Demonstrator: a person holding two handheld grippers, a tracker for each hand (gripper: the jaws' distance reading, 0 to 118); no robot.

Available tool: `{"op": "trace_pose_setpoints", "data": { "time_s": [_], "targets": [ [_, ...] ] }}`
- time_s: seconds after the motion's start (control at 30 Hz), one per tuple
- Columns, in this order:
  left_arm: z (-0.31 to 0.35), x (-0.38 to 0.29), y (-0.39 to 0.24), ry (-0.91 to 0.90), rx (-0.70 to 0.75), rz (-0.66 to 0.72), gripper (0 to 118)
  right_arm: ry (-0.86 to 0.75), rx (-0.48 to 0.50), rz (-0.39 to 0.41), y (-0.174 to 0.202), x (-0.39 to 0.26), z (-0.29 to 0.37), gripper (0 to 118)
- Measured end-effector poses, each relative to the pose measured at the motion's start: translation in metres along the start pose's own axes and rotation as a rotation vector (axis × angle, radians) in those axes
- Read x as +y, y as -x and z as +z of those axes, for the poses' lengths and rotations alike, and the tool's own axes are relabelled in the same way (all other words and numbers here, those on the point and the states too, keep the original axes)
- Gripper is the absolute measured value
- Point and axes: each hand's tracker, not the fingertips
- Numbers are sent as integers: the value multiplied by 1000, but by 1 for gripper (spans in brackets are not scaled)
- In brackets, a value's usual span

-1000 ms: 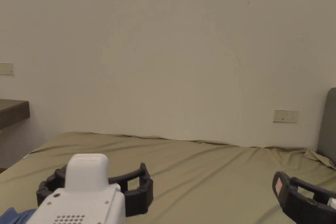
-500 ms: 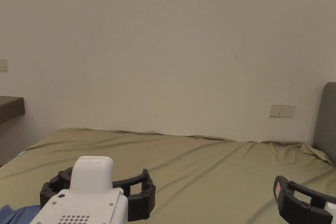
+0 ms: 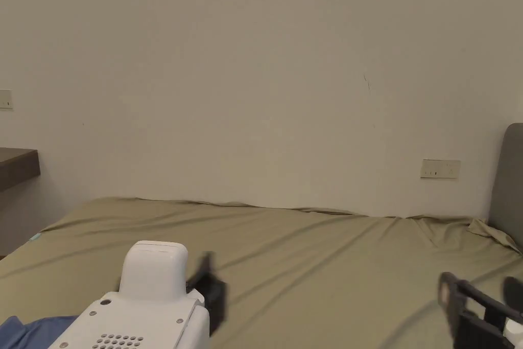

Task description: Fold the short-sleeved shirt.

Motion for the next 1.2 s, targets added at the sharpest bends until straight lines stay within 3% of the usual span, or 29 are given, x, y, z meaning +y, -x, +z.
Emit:
{"op": "trace_pose_setpoints", "data": {
  "time_s": [0.07,0.13,0.4,0.47,0.57,0.67,0.77,0.83,1.0,1.2],
  "targets": [
    [-18,-4,-5,39,42,-25,0,14,-57,19,1,-2,2,2],
    [-14,-5,-8,52,41,-56,0,12,-5,-15,-4,-1,8,2],
    [-10,-3,19,96,22,13,0,11,-62,-19,-2,8,-1,2],
    [-3,0,42,77,91,26,0,11,4,-43,17,12,-14,2],
    [20,3,80,74,211,30,0,-1,149,-5,71,19,-34,2],
    [45,3,127,76,351,47,0,-18,349,16,136,17,-52,2],
    [65,-2,166,96,487,40,0,13,590,-20,196,12,-61,2],
    [68,-8,182,129,531,20,0,47,693,-32,227,9,-63,2],
    [44,-28,201,200,505,19,0,65,700,-22,254,-4,-80,2],
    [-31,-73,205,339,376,59,0,169,646,13,251,-35,-124,2]
  ]
}}
